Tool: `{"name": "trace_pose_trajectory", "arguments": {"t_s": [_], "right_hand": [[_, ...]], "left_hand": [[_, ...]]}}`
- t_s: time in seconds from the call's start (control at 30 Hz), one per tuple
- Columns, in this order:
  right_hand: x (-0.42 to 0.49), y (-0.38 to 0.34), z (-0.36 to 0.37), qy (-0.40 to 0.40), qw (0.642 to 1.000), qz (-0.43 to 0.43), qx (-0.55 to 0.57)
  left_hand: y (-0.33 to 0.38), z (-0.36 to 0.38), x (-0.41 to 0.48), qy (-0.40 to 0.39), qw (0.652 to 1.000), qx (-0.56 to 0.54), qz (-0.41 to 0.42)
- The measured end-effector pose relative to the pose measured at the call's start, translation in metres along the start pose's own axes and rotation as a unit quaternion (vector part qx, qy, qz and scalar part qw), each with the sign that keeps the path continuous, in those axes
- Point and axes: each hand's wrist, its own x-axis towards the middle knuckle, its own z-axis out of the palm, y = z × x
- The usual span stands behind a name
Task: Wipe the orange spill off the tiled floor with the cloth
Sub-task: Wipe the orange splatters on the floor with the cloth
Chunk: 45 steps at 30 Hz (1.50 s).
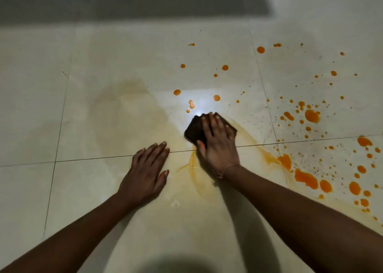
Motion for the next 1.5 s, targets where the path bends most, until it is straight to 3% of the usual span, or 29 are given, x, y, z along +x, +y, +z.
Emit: {"name": "trace_pose_trajectory", "arguments": {"t_s": [0.1,0.2,0.23,0.3,0.37,0.4,0.47,0.53,0.57,0.6,0.67,0.73,0.77,0.87,0.9,0.97,1.0,1.07,1.13,1.2,1.27,1.33,1.37,1.4,1.5], "right_hand": [[-0.070,-0.027,0.014,-0.060,0.988,-0.142,0.015],[-0.121,0.024,-0.005,-0.095,0.973,-0.208,0.015],[-0.104,0.043,-0.006,-0.080,0.979,-0.190,0.006],[-0.034,0.045,-0.010,-0.016,0.997,-0.073,0.016],[0.023,0.000,-0.005,0.027,0.999,-0.004,0.037],[0.024,-0.027,0.006,0.029,0.999,-0.021,0.035],[-0.027,-0.055,0.025,-0.041,0.988,-0.148,0.017],[-0.096,-0.027,0.011,-0.108,0.966,-0.233,0.007],[-0.106,0.004,-0.002,-0.104,0.964,-0.244,0.015],[-0.098,0.034,-0.010,-0.078,0.971,-0.227,0.011],[-0.036,0.064,-0.023,-0.029,0.996,-0.087,0.007],[0.039,0.035,-0.023,0.025,0.999,0.029,0.023],[0.053,0.004,-0.012,0.043,0.999,0.023,0.022],[-0.018,-0.061,0.024,-0.025,0.986,-0.162,0.007],[-0.060,-0.055,0.024,-0.057,0.972,-0.228,0.008],[-0.099,-0.010,0.003,-0.102,0.955,-0.278,0.010],[-0.090,0.016,-0.002,-0.080,0.961,-0.266,0.008],[-0.026,0.037,-0.013,-0.032,0.991,-0.132,0.016],[0.047,0.005,-0.014,0.021,1.000,-0.003,0.022],[0.052,-0.043,0.006,0.024,0.999,-0.023,0.010],[-0.015,-0.059,0.022,-0.037,0.986,-0.160,-0.002],[-0.086,-0.027,0.009,-0.100,0.965,-0.244,-0.005],[-0.092,-0.003,-0.001,-0.089,0.963,-0.256,-0.001],[-0.080,0.018,-0.005,-0.074,0.969,-0.236,-0.003],[0.026,0.009,-0.011,-0.002,0.999,-0.046,0.007]], "left_hand": [[0.000,-0.005,0.001,0.033,0.994,-0.096,-0.032],[-0.005,-0.016,0.005,0.070,0.993,-0.071,-0.065],[-0.010,-0.018,0.007,0.077,0.992,-0.056,-0.085],[-0.023,-0.017,0.011,0.093,0.985,-0.049,-0.134],[-0.032,-0.012,0.015,0.096,0.983,-0.044,-0.152],[-0.033,-0.010,0.017,0.094,0.983,-0.037,-0.152],[-0.031,-0.009,0.018,0.087,0.985,-0.025,-0.150],[-0.029,-0.013,0.016,0.078,0.984,-0.021,-0.159],[-0.028,-0.014,0.016,0.075,0.984,-0.015,-0.162],[-0.027,-0.014,0.016,0.070,0.984,-0.011,-0.164],[-0.026,-0.014,0.017,0.072,0.984,-0.009,-0.166],[-0.027,-0.011,0.017,0.085,0.983,-0.009,-0.164],[-0.028,-0.010,0.016,0.090,0.983,-0.009,-0.162],[-0.029,-0.009,0.016,0.095,0.983,-0.017,-0.153],[-0.029,-0.010,0.016,0.092,0.984,-0.019,-0.153],[-0.028,-0.011,0.015,0.086,0.984,-0.015,-0.158],[-0.027,-0.012,0.015,0.082,0.983,-0.011,-0.162],[-0.026,-0.012,0.017,0.078,0.983,-0.005,-0.168],[-0.028,-0.010,0.016,0.084,0.982,-0.001,-0.167],[-0.030,-0.008,0.016,0.089,0.982,0.000,-0.165],[-0.030,-0.008,0.015,0.087,0.983,-0.002,-0.163],[-0.030,-0.010,0.015,0.079,0.983,-0.001,-0.165],[-0.029,-0.011,0.015,0.076,0.983,0.002,-0.166],[-0.028,-0.011,0.015,0.074,0.983,0.005,-0.166],[-0.028,-0.010,0.015,0.078,0.983,0.008,-0.166]]}}
